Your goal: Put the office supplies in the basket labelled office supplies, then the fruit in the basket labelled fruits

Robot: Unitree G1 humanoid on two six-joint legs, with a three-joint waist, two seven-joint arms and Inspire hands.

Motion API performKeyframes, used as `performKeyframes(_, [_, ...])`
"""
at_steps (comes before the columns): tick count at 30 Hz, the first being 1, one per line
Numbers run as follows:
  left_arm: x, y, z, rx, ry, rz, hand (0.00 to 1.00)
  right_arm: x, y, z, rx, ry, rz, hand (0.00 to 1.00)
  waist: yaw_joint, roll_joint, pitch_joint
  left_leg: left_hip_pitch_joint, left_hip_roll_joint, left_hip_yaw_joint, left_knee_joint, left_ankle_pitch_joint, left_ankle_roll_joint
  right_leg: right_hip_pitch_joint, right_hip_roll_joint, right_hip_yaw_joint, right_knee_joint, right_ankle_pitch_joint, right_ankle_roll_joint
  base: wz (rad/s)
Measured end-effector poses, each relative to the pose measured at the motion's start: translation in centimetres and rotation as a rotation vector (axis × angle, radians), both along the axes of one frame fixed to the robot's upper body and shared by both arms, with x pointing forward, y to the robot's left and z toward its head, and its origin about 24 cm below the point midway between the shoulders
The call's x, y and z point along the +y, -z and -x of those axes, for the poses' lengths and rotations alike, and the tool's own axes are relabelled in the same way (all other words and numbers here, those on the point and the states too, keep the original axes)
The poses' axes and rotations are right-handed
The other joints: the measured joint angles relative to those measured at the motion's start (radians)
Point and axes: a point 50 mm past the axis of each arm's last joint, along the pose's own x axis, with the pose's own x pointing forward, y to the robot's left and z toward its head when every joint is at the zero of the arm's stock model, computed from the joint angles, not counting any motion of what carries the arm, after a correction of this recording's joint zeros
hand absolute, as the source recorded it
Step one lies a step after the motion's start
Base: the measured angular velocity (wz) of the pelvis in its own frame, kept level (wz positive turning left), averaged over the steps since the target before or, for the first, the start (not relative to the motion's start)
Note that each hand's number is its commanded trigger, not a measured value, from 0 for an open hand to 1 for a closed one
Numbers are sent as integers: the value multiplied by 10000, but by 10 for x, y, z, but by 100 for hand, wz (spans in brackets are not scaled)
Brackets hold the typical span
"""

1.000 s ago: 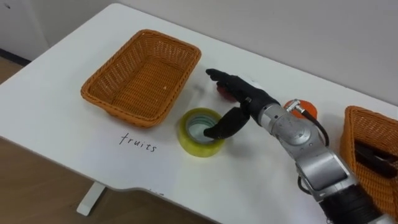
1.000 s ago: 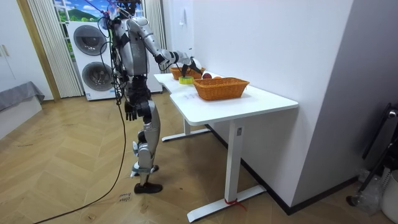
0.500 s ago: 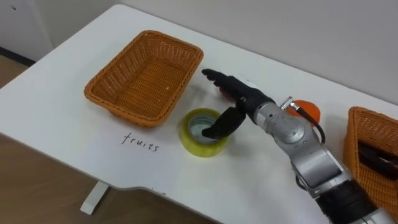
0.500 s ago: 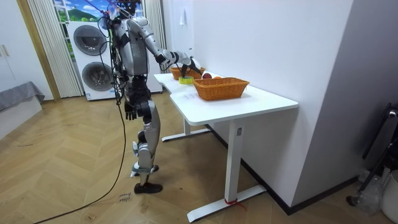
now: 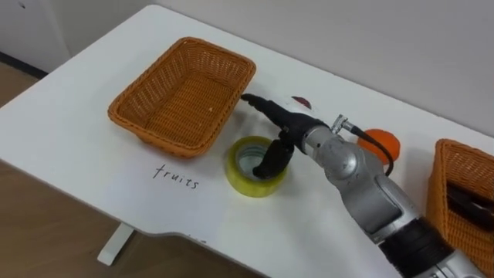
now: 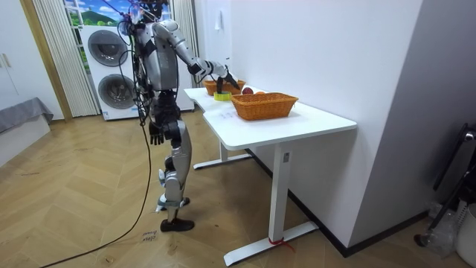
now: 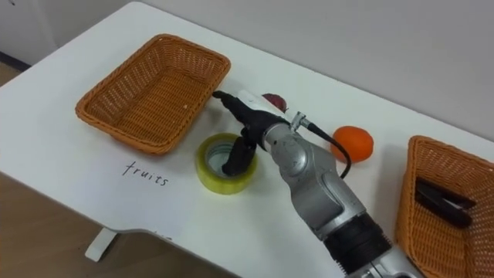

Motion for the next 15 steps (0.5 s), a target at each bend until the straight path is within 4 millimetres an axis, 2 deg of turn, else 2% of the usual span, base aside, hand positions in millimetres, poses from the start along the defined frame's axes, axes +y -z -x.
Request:
performKeyframes(7, [1,0,-1,61,-12,-8,0,0,-4,-3,221,-9,460,0,231,-173,103,-18,3,-32,-63,5,-12,-7,3,-130,3,0,0,1])
performKeyframes(15, [2,-1,-1,219,15,-27,0,-4,-4,-11,497,140,916,0,261,-264,154,-8,4,-14,-45,6,-12,-29,0,-140,1,1,0,0])
